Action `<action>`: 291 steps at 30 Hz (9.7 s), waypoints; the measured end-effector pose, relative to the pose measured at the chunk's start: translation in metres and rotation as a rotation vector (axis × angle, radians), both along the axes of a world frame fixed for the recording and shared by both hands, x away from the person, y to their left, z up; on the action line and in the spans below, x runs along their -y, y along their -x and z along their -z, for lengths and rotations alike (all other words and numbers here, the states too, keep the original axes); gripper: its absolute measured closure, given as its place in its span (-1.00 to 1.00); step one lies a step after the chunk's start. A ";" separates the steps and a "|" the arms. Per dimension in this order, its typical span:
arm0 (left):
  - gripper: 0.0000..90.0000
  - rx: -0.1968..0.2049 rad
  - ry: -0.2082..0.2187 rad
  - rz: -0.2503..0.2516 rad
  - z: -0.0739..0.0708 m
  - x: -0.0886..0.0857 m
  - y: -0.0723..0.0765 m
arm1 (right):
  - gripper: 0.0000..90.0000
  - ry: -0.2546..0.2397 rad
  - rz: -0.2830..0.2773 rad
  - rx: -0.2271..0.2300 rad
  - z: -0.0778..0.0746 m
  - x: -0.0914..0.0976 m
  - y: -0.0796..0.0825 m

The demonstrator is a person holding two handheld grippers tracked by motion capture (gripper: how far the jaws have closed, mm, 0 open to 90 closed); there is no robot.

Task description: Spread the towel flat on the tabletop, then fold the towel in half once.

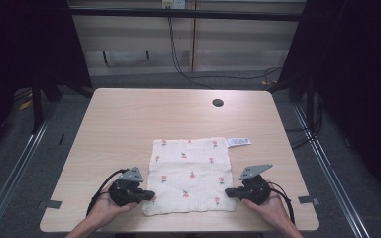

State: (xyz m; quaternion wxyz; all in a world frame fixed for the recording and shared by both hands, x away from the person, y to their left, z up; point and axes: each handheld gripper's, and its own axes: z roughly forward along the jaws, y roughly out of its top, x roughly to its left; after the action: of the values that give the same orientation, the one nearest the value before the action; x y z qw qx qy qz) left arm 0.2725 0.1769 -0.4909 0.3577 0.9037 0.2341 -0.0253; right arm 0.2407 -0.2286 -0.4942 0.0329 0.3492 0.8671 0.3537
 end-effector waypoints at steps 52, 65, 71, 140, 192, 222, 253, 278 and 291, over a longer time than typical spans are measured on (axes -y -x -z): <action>0.28 0.058 0.075 -0.123 0.009 0.010 -0.053 | 0.16 -0.061 0.183 0.114 -0.023 0.015 -0.105; 0.21 0.077 0.079 -0.106 0.010 0.006 -0.047 | 0.19 -0.011 0.209 0.084 -0.010 0.014 -0.162; 0.21 0.065 0.087 -0.107 0.011 0.006 -0.048 | 0.23 0.006 0.234 0.063 0.002 0.014 -0.174; 0.13 0.031 0.018 -0.336 0.007 0.009 -0.161 | 0.91 -0.058 0.197 0.058 -0.001 0.009 -0.165; 0.92 0.162 0.237 -0.281 -0.057 0.003 -0.138 | 0.92 -0.223 0.204 0.171 -0.063 0.027 -0.153; 0.92 0.222 0.238 -0.124 -0.060 0.000 -0.070 | 0.92 -0.219 0.093 0.207 -0.061 0.023 -0.057; 0.91 0.149 0.101 0.016 -0.027 -0.006 -0.014 | 0.86 -0.110 0.000 0.131 -0.029 0.012 0.008; 0.71 0.140 0.142 -0.007 -0.026 -0.030 -0.002 | 0.52 -0.083 -0.002 0.078 -0.020 0.017 0.040; 0.66 0.091 0.066 -0.046 -0.007 -0.001 -0.045 | 0.34 -0.048 0.078 0.100 -0.019 0.009 -0.013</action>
State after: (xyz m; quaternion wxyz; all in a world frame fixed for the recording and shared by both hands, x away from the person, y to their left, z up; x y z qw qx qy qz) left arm 0.3176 0.1776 -0.4839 0.3980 0.8860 0.2375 0.0162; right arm 0.2533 -0.2378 -0.4755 0.0815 0.3655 0.8414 0.3897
